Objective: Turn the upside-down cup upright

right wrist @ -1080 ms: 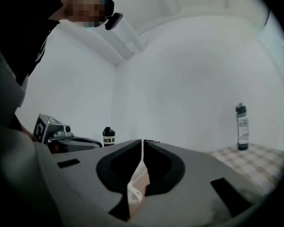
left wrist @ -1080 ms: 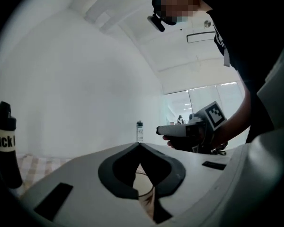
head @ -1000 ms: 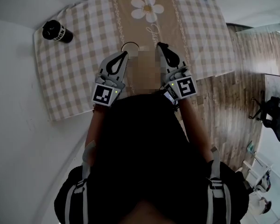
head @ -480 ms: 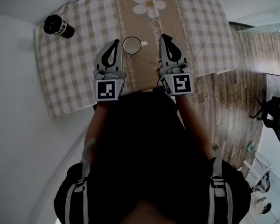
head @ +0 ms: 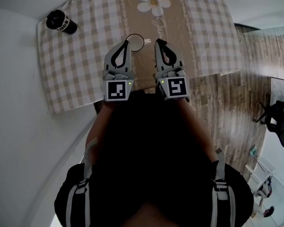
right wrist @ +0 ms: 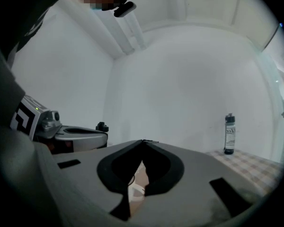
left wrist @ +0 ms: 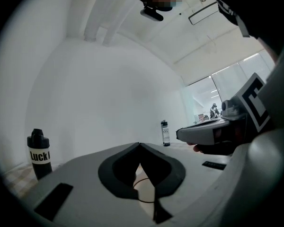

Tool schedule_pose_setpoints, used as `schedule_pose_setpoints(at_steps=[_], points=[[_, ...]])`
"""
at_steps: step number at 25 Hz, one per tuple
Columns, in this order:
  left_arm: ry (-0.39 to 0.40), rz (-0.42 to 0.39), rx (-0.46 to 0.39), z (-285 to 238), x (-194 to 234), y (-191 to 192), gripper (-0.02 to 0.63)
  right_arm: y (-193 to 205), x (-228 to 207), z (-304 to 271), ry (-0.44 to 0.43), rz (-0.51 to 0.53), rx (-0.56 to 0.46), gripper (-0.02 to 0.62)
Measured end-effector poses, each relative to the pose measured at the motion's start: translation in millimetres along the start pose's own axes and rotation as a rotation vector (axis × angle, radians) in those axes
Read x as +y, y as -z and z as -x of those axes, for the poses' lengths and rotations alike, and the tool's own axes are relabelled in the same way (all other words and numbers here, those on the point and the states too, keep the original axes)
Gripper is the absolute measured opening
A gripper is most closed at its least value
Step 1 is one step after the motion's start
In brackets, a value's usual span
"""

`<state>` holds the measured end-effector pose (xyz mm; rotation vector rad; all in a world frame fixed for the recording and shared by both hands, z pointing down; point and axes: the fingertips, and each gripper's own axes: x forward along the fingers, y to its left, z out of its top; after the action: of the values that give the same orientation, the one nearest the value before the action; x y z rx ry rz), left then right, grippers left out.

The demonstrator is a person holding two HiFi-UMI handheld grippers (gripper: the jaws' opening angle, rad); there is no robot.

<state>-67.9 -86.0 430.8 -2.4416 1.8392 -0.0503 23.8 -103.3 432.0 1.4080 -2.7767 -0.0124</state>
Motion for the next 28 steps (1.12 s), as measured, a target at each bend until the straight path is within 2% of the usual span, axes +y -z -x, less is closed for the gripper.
schedule_pose_setpoints(at_steps=[10,19,28], points=[[0.061,-0.023,0.041,3,-27,12,-0.011,16,29,10,-0.048,0.009,0.050,0.005],[0.054,0.008,0.047,8,-26,16,-0.011,19,25,12,-0.038,0.003,0.060,0.004],[0.057,-0.006,0.078,12,-21,25,-0.011,22,34,6,-0.062,-0.020,0.068,0.005]])
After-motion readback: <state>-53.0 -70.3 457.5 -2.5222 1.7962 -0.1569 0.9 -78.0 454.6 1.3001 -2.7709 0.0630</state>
